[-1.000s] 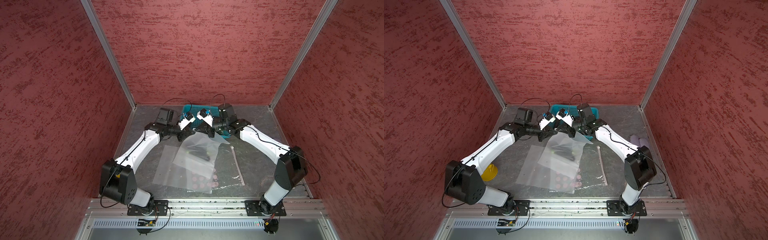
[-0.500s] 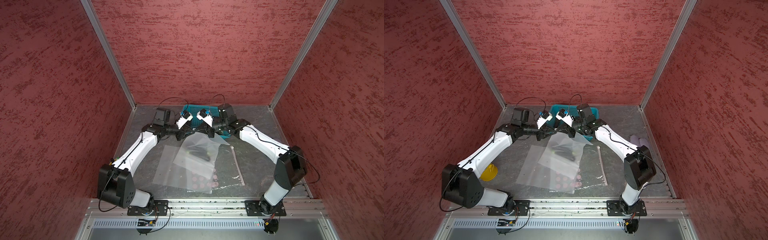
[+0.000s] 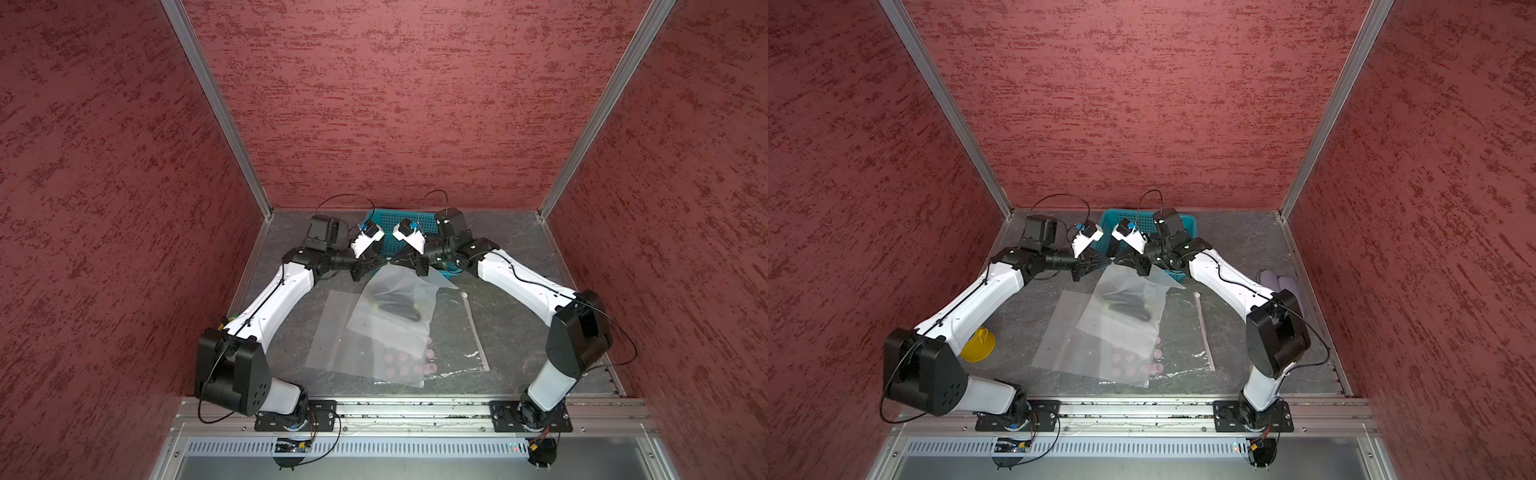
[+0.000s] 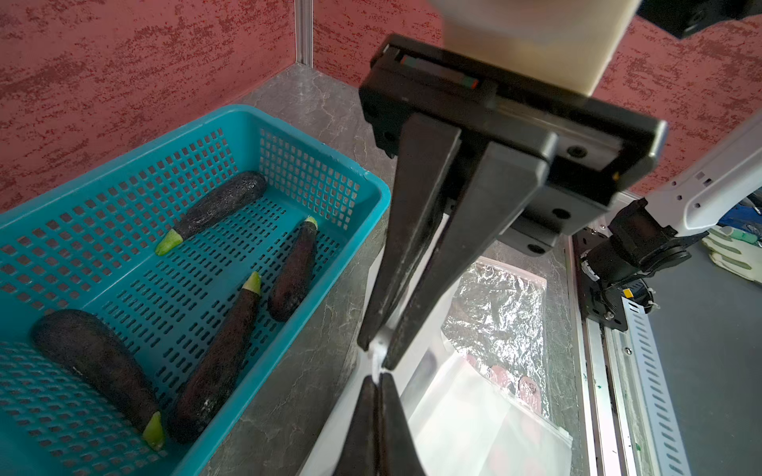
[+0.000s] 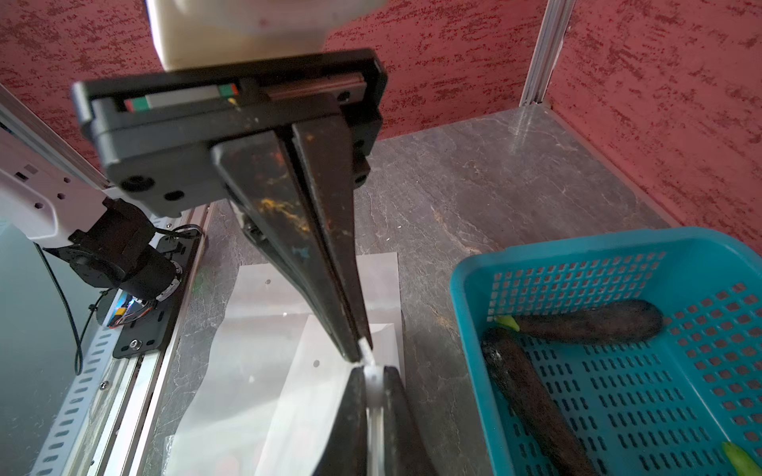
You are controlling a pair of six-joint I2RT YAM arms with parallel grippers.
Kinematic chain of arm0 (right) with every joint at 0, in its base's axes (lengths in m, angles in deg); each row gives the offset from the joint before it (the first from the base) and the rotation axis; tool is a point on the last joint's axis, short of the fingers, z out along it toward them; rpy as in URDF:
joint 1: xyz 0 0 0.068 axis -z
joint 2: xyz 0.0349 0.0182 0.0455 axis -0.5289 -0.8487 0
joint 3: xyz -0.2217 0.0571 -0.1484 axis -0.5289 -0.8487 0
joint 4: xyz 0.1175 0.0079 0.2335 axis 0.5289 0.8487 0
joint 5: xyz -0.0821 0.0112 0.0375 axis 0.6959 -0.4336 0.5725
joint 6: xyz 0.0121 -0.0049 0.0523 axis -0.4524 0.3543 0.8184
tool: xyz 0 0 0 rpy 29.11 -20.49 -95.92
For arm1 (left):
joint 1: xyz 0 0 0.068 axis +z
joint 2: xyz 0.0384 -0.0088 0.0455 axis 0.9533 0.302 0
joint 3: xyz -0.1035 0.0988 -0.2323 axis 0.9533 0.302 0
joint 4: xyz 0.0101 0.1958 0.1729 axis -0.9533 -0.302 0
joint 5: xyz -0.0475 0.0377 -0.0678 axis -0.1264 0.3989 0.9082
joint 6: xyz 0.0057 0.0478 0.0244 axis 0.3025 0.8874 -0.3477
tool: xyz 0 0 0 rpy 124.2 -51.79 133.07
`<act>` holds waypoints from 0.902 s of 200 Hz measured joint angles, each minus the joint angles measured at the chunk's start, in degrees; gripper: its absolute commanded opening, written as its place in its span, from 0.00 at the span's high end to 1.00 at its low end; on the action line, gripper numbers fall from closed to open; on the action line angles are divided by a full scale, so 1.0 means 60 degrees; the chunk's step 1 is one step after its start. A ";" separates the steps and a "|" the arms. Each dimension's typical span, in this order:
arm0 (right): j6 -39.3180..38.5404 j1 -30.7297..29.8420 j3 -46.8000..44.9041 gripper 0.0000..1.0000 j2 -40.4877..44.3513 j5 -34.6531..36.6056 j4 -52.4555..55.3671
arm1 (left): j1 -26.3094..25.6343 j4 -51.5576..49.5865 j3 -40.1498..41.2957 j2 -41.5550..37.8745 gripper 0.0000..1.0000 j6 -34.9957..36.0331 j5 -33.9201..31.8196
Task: Place the eggplant in a zip-top bag and seal the zipper
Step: Zip the zipper on the zipper food storage bag.
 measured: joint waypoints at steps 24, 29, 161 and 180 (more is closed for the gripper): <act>0.0000 0.0000 0.0000 0.92 -0.0022 0.0000 0.0000 | 0.0015 -0.0015 0.0000 0.0000 1.00 0.0007 0.0000; 0.0000 0.0000 0.0000 0.92 -0.0025 0.0004 0.0000 | 0.0018 -0.0015 0.0000 0.0000 1.00 0.0004 0.0004; 0.0000 0.0051 -0.0004 0.91 -0.0087 0.0364 -0.0084 | 0.0703 0.1115 0.0583 -0.0353 1.00 -0.0882 0.0211; 0.0000 0.0109 -0.0022 0.91 -0.0087 0.0423 -0.0087 | 0.0805 0.1366 0.0725 -0.0455 1.00 -0.1035 0.0160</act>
